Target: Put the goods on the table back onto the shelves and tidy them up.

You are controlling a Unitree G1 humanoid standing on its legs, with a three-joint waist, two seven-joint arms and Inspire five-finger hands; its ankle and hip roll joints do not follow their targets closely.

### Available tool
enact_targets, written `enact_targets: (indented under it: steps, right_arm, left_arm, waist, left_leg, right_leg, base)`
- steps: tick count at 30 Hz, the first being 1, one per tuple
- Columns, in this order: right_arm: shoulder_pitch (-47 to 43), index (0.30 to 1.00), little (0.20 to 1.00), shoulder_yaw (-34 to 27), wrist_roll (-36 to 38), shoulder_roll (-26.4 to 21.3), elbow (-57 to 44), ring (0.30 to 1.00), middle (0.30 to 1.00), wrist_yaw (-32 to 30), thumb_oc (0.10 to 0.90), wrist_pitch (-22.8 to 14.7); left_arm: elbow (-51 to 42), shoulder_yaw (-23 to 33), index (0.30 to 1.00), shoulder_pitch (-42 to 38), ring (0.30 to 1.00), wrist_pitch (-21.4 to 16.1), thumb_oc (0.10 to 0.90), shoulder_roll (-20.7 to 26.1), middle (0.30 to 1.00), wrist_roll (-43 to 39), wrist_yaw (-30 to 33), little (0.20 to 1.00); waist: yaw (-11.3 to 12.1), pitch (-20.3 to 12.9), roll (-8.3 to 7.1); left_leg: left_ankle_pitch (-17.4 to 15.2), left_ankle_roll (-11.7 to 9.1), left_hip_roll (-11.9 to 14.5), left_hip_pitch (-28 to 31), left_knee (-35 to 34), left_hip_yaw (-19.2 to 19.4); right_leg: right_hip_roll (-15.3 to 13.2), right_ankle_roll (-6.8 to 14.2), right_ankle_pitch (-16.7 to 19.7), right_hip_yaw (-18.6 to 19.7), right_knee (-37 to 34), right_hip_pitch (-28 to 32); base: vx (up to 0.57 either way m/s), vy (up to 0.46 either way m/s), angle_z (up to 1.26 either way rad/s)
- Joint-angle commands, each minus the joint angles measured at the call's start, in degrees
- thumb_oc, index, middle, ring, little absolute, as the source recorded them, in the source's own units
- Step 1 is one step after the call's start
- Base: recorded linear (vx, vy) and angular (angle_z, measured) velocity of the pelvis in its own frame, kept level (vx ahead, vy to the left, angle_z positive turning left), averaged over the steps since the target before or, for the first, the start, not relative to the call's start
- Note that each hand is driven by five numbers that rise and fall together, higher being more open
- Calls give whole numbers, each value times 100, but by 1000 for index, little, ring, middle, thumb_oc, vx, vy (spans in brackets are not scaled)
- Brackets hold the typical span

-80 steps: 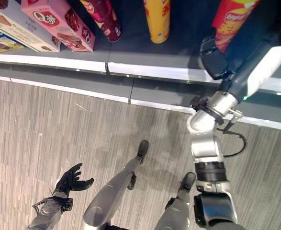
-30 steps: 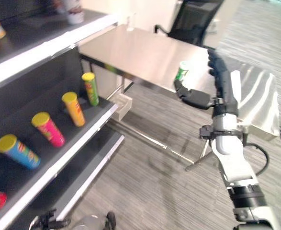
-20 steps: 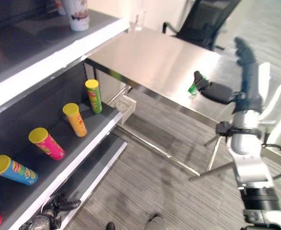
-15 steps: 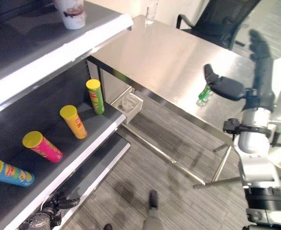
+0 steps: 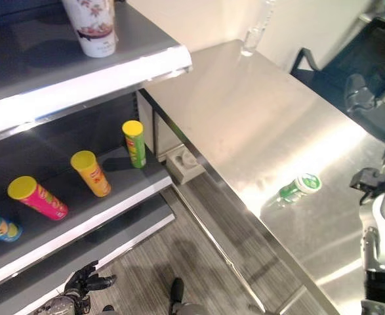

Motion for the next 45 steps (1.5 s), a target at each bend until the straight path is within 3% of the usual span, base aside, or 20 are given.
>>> enact_targets:
  steps: [1,2,3,8,12,13,14,15,16,17,19,24,28,32,33,37,45]
  right_arm:
    - [-315,900,900,-248,468,-270,-364,900,900,105,800,-679]
    - [-301,900,900,-259,470,-272,-372,900,900,107,800,-674]
    - [-290,900,900,-283,479,-258,-370,900,900,145,800,-645]
    - [-485,900,900,-41,244,-152,-275,900,900,78,800,-608]
    - [-769,900,900,323,215,-16,-239,900,900,172,800,-547]
    - [-794,900,900,414,230,8,-200,900,900,198,800,-513]
    - [-804,900,900,426,231,10,-194,900,900,199,800,-514]
    - [-787,900,900,502,236,-9,-137,900,900,281,800,-427]
    - [-786,900,900,500,239,-7,-134,900,900,284,800,-428]
    - [-683,900,900,504,219,-77,-219,900,900,439,800,-290]
    - [-588,900,900,536,201,-167,-169,900,900,555,800,-266]
    - [-304,900,900,599,-54,-490,-156,900,900,719,800,-120]
    - [198,900,900,302,27,-490,-480,900,900,973,800,-144]
    - [392,900,900,331,231,-508,-541,900,900,1305,800,-129]
    - [605,900,900,318,-18,-639,-500,900,900,1364,800,-74]
    - [1141,900,900,139,-334,-409,-640,900,900,1487,800,16]
    - [1189,900,900,219,-1226,158,-606,900,900,1134,800,139]
  left_arm:
    - [-74,-376,900,98,900,-241,800,462,900,64,-122,900]
    - [-84,-383,900,104,900,-235,800,460,900,64,-121,900]
    - [-164,-429,900,93,900,-241,800,446,900,62,-145,900]
    - [-140,-450,900,-27,900,-267,800,534,900,123,-147,900]
    - [-219,-420,900,-36,900,-264,800,698,900,127,-115,900]
    - [-242,-395,900,-34,900,-269,800,717,900,101,-103,900]
    - [-244,-389,900,-28,900,-268,800,719,900,100,-103,900]
    - [-204,-377,900,-40,900,-270,800,739,900,102,-94,900]
    - [-203,-378,900,-39,900,-270,800,742,900,102,-94,900]
    - [-217,-305,900,47,900,-266,800,752,900,124,-123,900]
    - [-192,-253,900,114,900,-281,800,735,900,84,-151,900]
    - [-115,-140,900,160,900,-281,800,651,900,-20,-162,900]
    - [27,-171,900,120,900,-295,800,528,900,54,-197,900]
    - [62,-213,900,123,900,-316,800,514,900,128,-272,900]
    - [117,-166,900,109,900,-321,800,493,900,161,-318,900]
    - [179,-36,900,146,900,-347,800,456,900,211,-325,900]
    - [191,84,900,230,900,-335,800,407,900,204,-285,900]
  waist:
    - [-60,-544,-277]
    - [-68,-541,-272]
    - [-78,-526,-209]
    - [-159,-431,4]
    - [22,-431,127]
    - [56,-446,115]
    - [44,-440,112]
    - [86,-507,15]
    - [83,-497,9]
    - [160,-630,-180]
    - [237,-712,-274]
    - [222,-709,-316]
    - [46,-671,-177]
    - [8,-668,-100]
    - [-19,-661,-83]
    - [-93,-625,-23]
    - [-87,-546,46]
  left_leg:
    - [-749,661,-835,-126,145,-309]
    - [-760,665,-836,-134,166,-325]
    - [-755,660,-997,-96,16,-555]
    - [-426,728,-1017,63,-671,-372]
    - [-293,694,-835,-46,-789,-233]
    - [-284,665,-787,-66,-798,-210]
    - [-287,668,-791,-57,-798,-215]
    - [-272,632,-784,-124,-775,-193]
    - [-279,636,-793,-114,-766,-196]
    - [-263,551,-790,-142,-786,-167]
    - [-254,474,-698,-158,-779,-72]
    - [30,283,-376,-158,-960,-78]
    - [231,144,-142,-264,-1046,-254]
    - [233,127,-141,-227,-1046,-216]
    - [224,123,-143,-205,-1046,-199]
    - [178,142,-177,-183,-1046,-155]
    - [135,216,-241,-208,-1046,-163]
  right_leg:
    - [-396,980,-674,416,659,-108]
    - [-400,982,-684,402,672,-106]
    - [-388,983,-621,458,789,-186]
    - [-501,1174,-591,450,1446,-607]
    - [-1161,1149,-469,140,1605,-436]
    - [-1343,1174,-349,90,1565,-356]
    - [-1347,1180,-340,82,1544,-333]
    - [-1515,1269,-145,183,1384,-113]
    - [-1522,1276,-133,175,1351,-80]
    - [-1508,1405,-119,345,868,100]
    - [-1435,1494,-243,198,346,280]
    - [-1051,1389,-448,206,53,366]
    - [-742,1243,-634,44,75,387]
    - [-729,1231,-630,7,79,431]
    - [-740,1232,-625,-11,84,448]
    - [-804,1259,-590,5,98,403]
    - [-884,1283,-562,109,88,320]
  base:
    - [-65,51,-16]
    - [-54,95,-7]
    - [-48,67,9]
    - [-163,124,-26]
    - [-170,-92,-10]
    - [-107,-124,-25]
    - [-102,-181,-31]
    - [-55,-115,-22]
    - [-71,-279,-12]
    - [-3,-196,6]
    - [-31,-248,-7]
    - [-57,-175,-15]
    - [-55,-149,10]
    - [6,-5,3]
    - [39,32,5]
    - [33,33,1]
    - [21,18,-5]
